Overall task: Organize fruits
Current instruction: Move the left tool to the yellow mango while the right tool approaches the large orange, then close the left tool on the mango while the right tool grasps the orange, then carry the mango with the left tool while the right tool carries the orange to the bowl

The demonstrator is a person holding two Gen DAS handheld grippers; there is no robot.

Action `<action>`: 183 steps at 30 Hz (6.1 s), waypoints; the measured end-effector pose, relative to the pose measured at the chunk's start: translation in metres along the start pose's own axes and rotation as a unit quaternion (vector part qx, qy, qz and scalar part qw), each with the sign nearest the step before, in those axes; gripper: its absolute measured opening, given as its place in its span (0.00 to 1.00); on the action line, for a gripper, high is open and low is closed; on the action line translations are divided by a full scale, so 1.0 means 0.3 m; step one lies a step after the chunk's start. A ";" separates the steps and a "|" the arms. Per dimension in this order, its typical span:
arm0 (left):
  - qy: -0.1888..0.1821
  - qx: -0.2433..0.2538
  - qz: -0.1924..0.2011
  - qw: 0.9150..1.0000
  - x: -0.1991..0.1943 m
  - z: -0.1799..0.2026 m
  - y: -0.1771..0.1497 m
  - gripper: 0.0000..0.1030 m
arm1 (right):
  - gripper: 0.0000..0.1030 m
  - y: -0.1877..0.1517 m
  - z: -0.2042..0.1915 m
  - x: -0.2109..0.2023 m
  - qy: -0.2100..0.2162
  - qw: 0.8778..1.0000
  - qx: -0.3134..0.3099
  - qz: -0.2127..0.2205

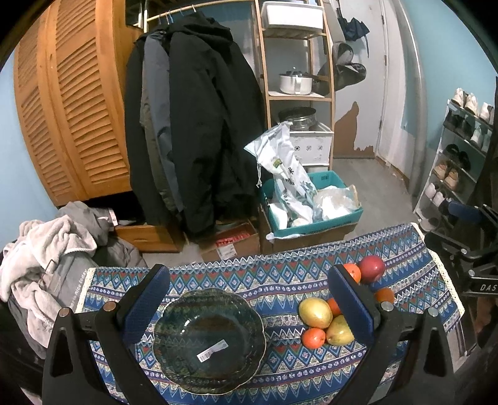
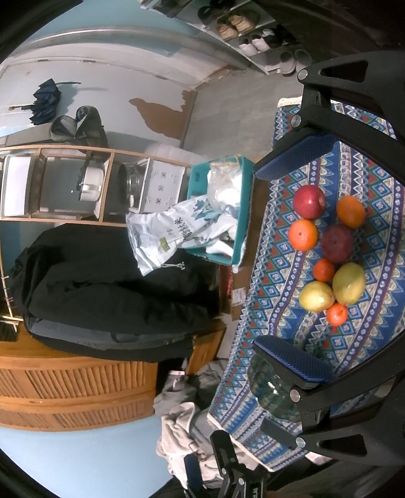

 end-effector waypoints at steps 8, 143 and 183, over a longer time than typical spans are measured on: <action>-0.018 0.018 -0.034 0.999 0.089 0.047 -0.044 0.99 | 0.95 -0.055 0.055 0.053 -0.011 1.000 0.009 -0.028; -0.145 0.023 -0.151 0.977 0.407 0.292 -0.222 0.74 | 0.64 -0.277 0.173 0.291 0.021 0.992 0.021 -0.126; -0.099 -0.052 -0.084 0.990 0.196 -0.151 -0.236 0.74 | 0.64 -0.041 -0.386 0.285 0.148 0.984 -0.027 -0.093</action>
Point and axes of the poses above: each gripper's, at about its wrist camera, not at the fingertips, and x roughly the way its jaws point, z to its right, y to its top, the point moved 9 cm from there along x, roughly the way its jaws point, and after that the axes turned 2 degrees about -z, right-handed, at the moved point
